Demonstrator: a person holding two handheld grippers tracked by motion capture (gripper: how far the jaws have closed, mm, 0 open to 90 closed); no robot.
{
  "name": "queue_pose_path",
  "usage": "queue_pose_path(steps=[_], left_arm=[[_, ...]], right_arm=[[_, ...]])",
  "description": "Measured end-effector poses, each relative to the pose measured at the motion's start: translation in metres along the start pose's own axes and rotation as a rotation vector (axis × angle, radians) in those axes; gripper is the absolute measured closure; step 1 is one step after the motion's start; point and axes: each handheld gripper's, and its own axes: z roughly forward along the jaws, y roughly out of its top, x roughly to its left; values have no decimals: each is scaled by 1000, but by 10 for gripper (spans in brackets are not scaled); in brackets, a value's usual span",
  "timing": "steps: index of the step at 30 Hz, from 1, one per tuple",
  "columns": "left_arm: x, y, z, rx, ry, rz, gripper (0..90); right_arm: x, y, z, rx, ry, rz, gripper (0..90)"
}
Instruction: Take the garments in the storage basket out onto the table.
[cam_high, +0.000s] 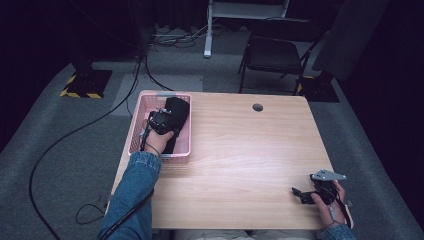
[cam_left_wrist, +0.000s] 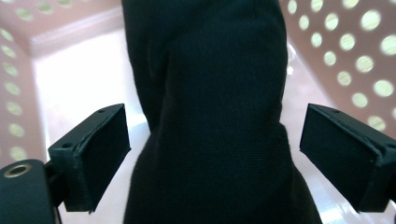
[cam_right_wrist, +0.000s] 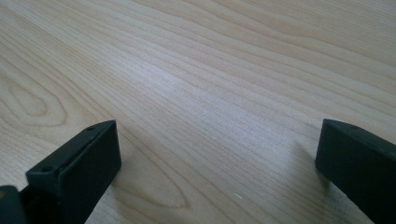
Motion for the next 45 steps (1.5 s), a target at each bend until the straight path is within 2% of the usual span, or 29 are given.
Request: queue_pose_path(steps=[3,7,13,17,21,32,39,45], left_arm=[[-2,-1,4,25,1,8,97],[-2,-2,6,45,9,38,150],[0,-1,0,47,31,63,392],[-1,-1,-4,38,42,82,448],[-1,2,-12,24,49,88,460],[2,11,-43,-18,35,105,460],[-3,17,-56,-46,53,142,460],[-7,21,-68,-66,54,145,460]], right_arm=[[0,0,0,0,0,0,1],[0,0,0,0,0,0,1],[0,0,0,0,0,0,1],[0,0,0,0,0,0,1],[0,0,0,0,0,0,1],[0,0,0,0,1,0,1],[0,0,0,-1,2,-2,1],[0,0,0,-1,2,-2,1]])
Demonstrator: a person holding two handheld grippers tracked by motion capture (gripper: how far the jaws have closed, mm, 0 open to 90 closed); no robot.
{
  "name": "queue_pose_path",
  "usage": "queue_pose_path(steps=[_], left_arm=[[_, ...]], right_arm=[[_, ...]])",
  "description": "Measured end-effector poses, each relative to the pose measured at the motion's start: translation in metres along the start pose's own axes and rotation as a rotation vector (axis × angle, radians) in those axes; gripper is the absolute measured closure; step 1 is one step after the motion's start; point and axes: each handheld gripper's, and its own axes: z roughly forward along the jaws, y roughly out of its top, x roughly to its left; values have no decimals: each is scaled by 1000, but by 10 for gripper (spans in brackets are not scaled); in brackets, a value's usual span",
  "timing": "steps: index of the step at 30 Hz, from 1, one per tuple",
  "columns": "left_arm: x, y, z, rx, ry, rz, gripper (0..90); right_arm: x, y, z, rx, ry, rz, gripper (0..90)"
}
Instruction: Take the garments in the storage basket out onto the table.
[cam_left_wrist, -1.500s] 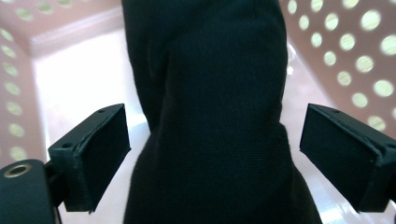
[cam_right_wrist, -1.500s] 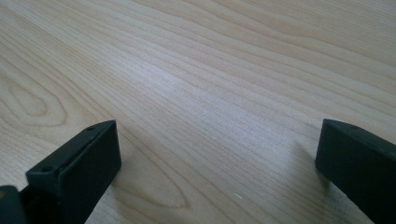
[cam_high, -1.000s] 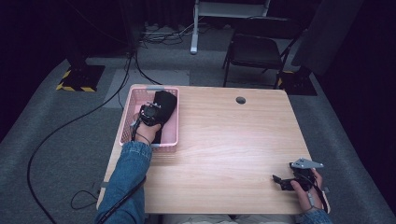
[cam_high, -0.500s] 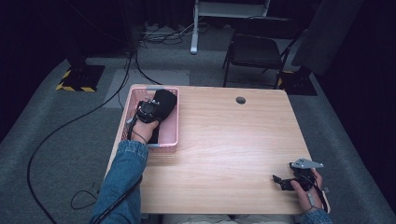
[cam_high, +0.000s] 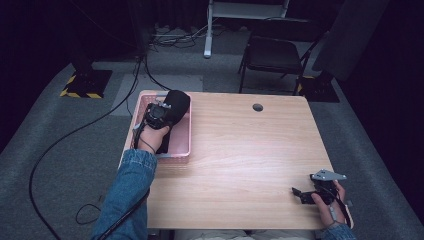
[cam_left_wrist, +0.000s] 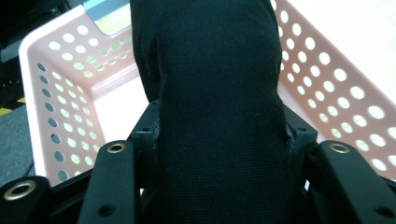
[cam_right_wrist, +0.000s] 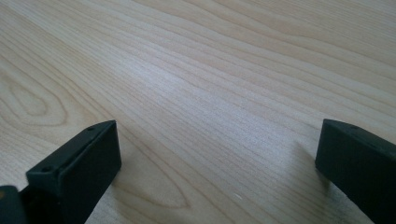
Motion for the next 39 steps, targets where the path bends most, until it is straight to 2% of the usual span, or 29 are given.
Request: queue_pose_path(steps=[6,14,26,39], left_arm=[[-2,4,-10,-10,2,9,460],[-10,10,-22,-46,-20,20,460],[-33,25,-39,-122,-49,41,459],[-54,38,-49,-184,-92,52,459]], right_arm=[[0,0,0,0,0,0,0],[0,0,0,0,0,0,1],[0,0,0,1,0,0,1],[0,0,0,1,0,0,1]])
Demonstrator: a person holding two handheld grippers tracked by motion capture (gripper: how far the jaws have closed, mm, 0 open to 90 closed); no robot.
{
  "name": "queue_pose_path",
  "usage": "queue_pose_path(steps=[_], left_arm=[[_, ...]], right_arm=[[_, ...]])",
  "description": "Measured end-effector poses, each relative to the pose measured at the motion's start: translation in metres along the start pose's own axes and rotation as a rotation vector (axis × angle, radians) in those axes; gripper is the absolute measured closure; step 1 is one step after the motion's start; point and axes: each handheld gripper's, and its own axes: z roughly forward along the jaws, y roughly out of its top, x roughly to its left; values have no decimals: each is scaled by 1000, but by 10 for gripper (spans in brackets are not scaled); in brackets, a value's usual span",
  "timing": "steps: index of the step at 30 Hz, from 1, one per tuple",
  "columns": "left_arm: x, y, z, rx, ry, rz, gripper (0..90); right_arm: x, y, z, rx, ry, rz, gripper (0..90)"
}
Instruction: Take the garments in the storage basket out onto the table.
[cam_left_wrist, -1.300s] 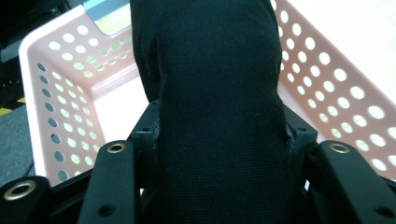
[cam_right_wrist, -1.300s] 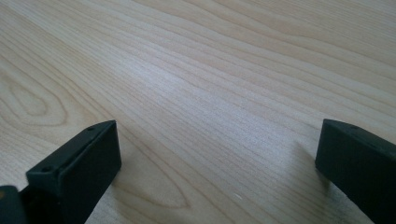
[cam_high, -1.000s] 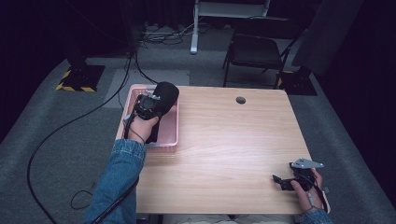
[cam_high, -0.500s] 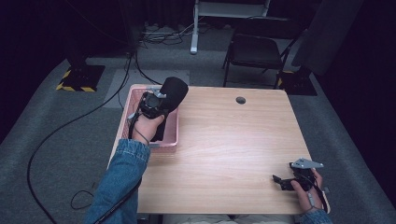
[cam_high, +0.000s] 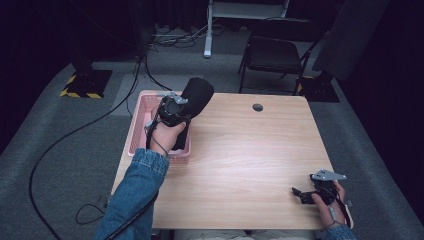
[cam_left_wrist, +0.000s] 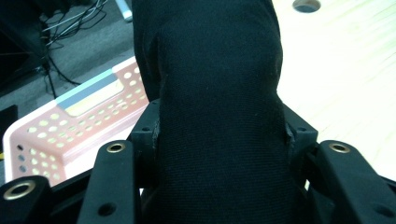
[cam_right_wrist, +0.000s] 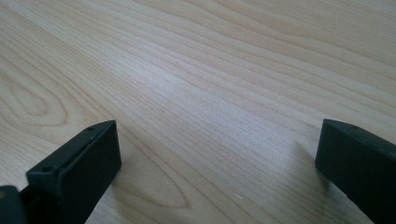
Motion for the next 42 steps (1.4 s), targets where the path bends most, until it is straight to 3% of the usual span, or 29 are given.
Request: queue_pose_path(steps=[22,42], left_arm=[[-41,21,6,-86,-79,-18,455],[-72,33,17,-125,-145,-21,453]], right_arm=[[0,0,0,0,0,0,0],[0,0,0,-1,0,0,1]])
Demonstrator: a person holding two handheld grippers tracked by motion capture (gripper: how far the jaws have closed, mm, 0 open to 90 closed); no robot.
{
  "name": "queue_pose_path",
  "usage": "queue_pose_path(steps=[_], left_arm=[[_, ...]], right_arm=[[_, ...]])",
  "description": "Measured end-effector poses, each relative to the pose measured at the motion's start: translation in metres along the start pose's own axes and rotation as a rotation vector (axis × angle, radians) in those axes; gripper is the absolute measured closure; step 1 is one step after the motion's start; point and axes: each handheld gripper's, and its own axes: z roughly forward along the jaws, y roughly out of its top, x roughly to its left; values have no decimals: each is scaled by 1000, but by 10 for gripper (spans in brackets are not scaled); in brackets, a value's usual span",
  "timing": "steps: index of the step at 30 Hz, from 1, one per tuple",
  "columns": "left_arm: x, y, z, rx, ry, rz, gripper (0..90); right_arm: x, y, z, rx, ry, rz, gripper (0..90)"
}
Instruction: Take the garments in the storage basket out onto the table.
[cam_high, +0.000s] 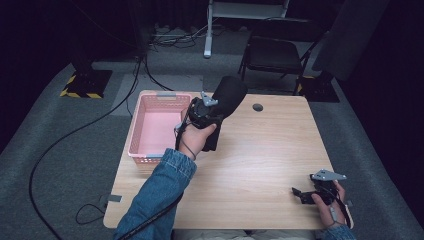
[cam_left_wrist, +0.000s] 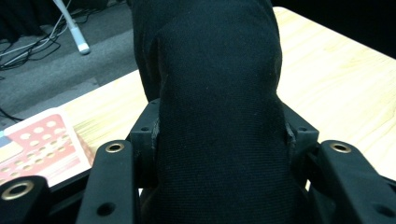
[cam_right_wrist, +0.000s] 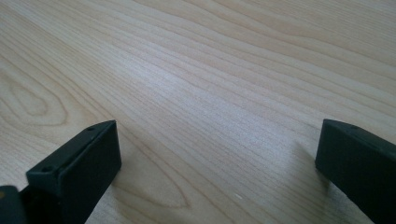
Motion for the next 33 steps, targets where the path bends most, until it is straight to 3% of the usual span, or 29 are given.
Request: queue_pose_path(steps=[17,33], left_arm=[[-22,0,17,-28,-40,-1,451],[-30,-13,41,-15,-64,-20,449]], right_arm=[[0,0,0,0,0,0,1],[0,0,0,1,0,0,1]])
